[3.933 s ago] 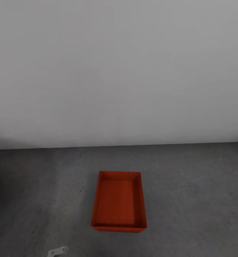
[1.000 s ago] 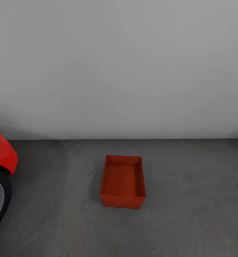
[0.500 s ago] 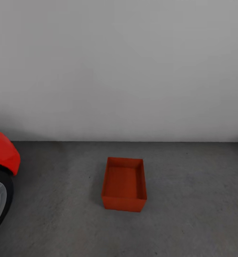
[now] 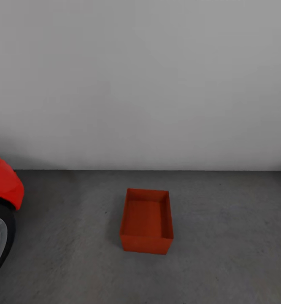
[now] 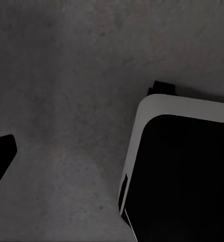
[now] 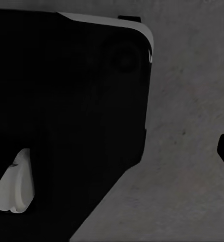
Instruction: Move the two storage containers from the living room to the garage. In the garage, place one container on the floor and stack the other container on top of it (either order is fine).
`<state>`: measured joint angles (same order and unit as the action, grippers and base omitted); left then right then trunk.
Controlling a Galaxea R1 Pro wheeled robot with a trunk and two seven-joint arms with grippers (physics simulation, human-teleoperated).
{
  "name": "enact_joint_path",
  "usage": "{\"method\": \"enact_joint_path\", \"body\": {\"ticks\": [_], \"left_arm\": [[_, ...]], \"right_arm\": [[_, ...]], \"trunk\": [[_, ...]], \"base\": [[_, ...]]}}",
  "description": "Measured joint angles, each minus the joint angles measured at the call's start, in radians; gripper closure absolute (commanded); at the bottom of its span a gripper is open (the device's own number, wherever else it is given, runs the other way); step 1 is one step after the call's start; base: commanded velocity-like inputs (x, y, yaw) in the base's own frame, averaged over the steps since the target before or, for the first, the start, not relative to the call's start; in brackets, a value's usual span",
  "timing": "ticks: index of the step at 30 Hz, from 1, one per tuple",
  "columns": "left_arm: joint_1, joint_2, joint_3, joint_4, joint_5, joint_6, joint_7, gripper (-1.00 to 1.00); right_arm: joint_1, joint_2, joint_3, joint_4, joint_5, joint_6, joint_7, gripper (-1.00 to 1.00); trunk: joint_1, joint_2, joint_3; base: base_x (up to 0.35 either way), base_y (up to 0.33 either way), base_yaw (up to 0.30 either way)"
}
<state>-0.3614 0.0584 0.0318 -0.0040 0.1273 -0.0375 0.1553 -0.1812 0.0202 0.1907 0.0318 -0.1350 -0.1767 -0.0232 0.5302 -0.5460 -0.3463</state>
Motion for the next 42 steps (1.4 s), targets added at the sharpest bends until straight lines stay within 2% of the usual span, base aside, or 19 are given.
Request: {"method": "enact_joint_path", "body": {"ticks": [26, 32, 37, 42], "left_arm": [[0.000, 0.000, 0.000, 0.000, 0.000, 0.000, 0.000, -1.00], [0.000, 0.000, 0.000, 0.000, 0.000, 0.000, 0.000, -1.00], [0.000, 0.000, 0.000, 0.000, 0.000, 0.000, 0.000, -1.00], [0.000, 0.000, 0.000, 0.000, 0.000, 0.000, 0.000, -1.00]], "right_arm": [[0.014, 0.005, 0.000, 0.000, -0.012, -0.030, -0.017, -1.00], [0.020, -0.003, -0.001, -0.001, -0.013, -0.040, -0.017, -1.00], [0.019, -0.008, -0.004, -0.001, -0.055, -0.058, -0.016, -1.00], [0.025, -0.007, -0.004, -0.001, -0.063, -0.061, -0.016, -1.00]], "trunk": [[0.000, 0.000, 0.042], [0.000, 0.000, 0.052], [0.000, 0.000, 0.060], [0.000, 0.000, 0.068]], "base": [[0.000, 0.000, 0.000], [0.000, 0.000, 0.000], [0.000, 0.000, 0.000], [0.000, 0.000, 0.000]]}}
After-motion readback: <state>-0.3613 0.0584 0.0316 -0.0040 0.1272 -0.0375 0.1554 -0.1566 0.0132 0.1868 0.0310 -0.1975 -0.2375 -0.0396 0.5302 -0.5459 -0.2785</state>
